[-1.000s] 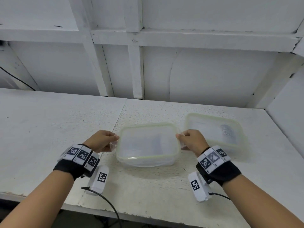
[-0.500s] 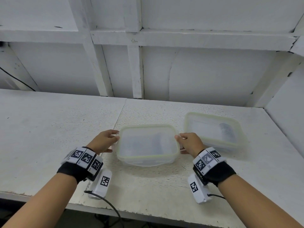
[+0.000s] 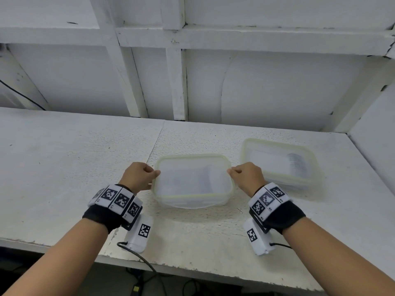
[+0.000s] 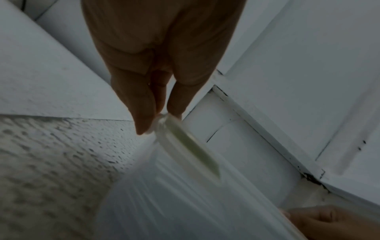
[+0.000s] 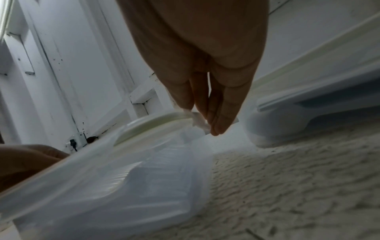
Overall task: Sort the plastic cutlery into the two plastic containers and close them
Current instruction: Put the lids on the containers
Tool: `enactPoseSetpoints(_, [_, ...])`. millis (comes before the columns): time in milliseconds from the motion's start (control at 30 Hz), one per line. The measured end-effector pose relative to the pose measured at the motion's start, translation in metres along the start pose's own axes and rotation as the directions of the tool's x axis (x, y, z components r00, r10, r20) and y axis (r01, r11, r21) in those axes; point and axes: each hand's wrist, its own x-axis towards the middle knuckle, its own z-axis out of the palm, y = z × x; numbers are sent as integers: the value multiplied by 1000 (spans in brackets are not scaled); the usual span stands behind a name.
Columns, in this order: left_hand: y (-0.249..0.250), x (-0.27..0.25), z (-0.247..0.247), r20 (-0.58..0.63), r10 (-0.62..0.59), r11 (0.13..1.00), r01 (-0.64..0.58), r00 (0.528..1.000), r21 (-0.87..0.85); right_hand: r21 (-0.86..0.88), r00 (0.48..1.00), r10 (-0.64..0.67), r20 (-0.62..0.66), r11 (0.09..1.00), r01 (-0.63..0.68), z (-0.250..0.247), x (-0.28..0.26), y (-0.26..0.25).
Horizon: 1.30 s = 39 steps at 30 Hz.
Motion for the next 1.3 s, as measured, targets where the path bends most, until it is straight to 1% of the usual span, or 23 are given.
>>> enactPoseSetpoints(67, [-1, -2, 2, -4, -2, 1000, 2, 1000, -25, 29, 1000, -9, -3, 1000, 9, 0, 0, 1])
enactPoseSetpoints(133, [-1, -2, 3, -16, 5, 1000, -6, 1000, -15, 78, 1000, -9, -8, 997, 9, 1, 0, 2])
enactPoseSetpoints(233, [-2, -1, 3, -16, 4, 1000, -4, 1000, -9, 202, 1000, 7, -9, 979, -5, 5, -2, 6])
enactPoseSetpoints(300, [-2, -2, 4, -19, 17, 1000, -17, 1000, 25, 233, 1000, 14, -12, 972, -11, 5, -3, 8])
enactPoseSetpoints(333, [-2, -2, 4, -27, 36, 998, -34, 999, 49, 204, 1000, 10, -6, 979, -8, 4, -2, 8])
enactPoseSetpoints(400, [-2, -4, 4, -24, 65, 996, -63, 998, 67, 39, 999, -19, 26, 999, 18, -1, 3, 3])
enactPoseSetpoints(433, [-1, -6, 2, 12, 65, 996, -66, 998, 64, -77, 998, -43, 51, 996, 47, -3, 4, -1])
enactPoseSetpoints(467, [0, -8, -1, 83, 60, 995, -66, 995, 70, -188, 995, -69, 67, 979, 80, -6, 5, -7])
enactPoseSetpoints(500, [-1, -10, -5, 177, 57, 993, -73, 982, 88, -277, 992, -101, 79, 953, 120, -8, 7, -12])
enactPoseSetpoints(533, [-4, -12, -10, 282, 54, 989, -91, 958, 119, -329, 985, -148, 86, 929, 168, -10, 9, -17])
enactPoseSetpoints(567, [-6, -14, -14, 373, 53, 978, -123, 926, 168, -355, 977, -189, 102, 910, 213, -10, 12, -20])
enactPoseSetpoints(600, [-9, -15, -17, 430, 43, 959, -158, 902, 234, -355, 965, -227, 130, 898, 259, -10, 15, -23])
enactPoseSetpoints(667, [-14, -18, -16, 464, 21, 907, -211, 886, 363, -346, 933, -278, 227, 873, 344, -8, 23, -30])
enactPoseSetpoints(700, [-15, -19, -14, 465, 31, 887, -239, 885, 396, -350, 918, -271, 288, 863, 365, -6, 26, -33])
enactPoseSetpoints(767, [-15, -19, -10, 451, 63, 867, -272, 890, 417, -365, 893, -234, 384, 850, 380, -4, 32, -38])
enactPoseSetpoints(833, [-15, -17, -12, 453, 69, 865, -280, 889, 417, -383, 891, -208, 403, 846, 371, -5, 34, -40])
enactPoseSetpoints(900, [-15, -11, -16, 428, 43, 887, -232, 903, 400, -426, 898, -203, 391, 824, 372, -9, 32, -40])
enactPoseSetpoints(933, [-14, -8, -18, 395, 17, 909, -179, 919, 377, -464, 904, -196, 380, 805, 369, -10, 32, -38])
enactPoseSetpoints(1000, [-12, -1, -17, 278, -34, 961, -44, 960, 271, -538, 920, -188, 343, 764, 356, -13, 29, -34])
enactPoseSetpoints(1067, [-7, 6, -9, 145, -70, 990, 51, 987, 130, -560, 929, -180, 323, 755, 341, -13, 24, -30])
enactPoseSetpoints(1133, [4, 8, 1, 62, -72, 997, 71, 995, 30, -542, 928, -177, 328, 769, 339, -10, 18, -30])
enactPoseSetpoints(1233, [21, 10, 12, 35, -58, 996, 60, 998, -58, -531, 926, -184, 329, 775, 343, -4, 10, -32])
enactPoseSetpoints(1300, [28, 14, 13, 20, -57, 996, 58, 998, -60, -511, 936, -177, 305, 799, 318, -1, 5, -32])
